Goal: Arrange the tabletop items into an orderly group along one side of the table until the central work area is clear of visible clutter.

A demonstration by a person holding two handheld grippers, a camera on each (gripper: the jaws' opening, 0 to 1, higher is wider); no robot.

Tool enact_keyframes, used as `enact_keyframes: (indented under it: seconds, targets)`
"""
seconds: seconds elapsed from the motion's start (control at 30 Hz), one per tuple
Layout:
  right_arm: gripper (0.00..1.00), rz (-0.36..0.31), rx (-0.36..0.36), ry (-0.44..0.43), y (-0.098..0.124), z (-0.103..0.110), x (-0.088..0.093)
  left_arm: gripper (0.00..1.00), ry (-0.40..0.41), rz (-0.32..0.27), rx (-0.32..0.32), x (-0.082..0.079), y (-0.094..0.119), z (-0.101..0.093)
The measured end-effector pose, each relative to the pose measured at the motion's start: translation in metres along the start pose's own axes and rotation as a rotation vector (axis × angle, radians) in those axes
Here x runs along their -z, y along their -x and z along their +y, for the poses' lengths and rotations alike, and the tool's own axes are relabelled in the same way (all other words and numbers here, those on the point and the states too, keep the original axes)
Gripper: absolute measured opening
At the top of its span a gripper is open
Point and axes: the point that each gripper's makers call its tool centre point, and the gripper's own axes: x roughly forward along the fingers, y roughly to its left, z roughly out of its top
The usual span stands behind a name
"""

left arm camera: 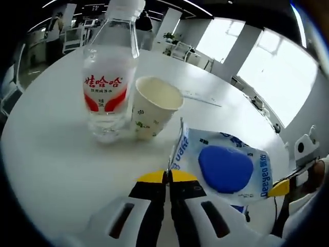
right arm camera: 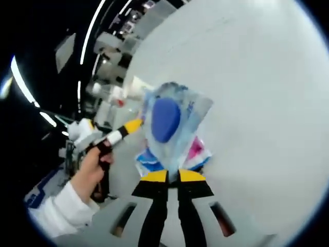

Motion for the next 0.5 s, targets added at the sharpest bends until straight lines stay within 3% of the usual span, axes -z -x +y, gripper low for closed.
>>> enact_keyframes:
  seconds: [0.2,0.43,0.5]
  targets:
    - [0.02,-0.04,0.003,0.016,0.018,-0.01,-0.004,0.0,-0.065,-0.048,0.025,-0.009,0.014,-0.033]
    - [0.0,-0.131,0.006,0.032,0.048,-0.016,-0.022,0.0,-0.075,-0.118,0.062,-0.026,0.031,-0.078]
    - [0.0,-0.166,-0.043,0.031,0.056,-0.009,-0.031,0.0,-0.09,-0.132,0.054,-0.03,0.036,-0.087]
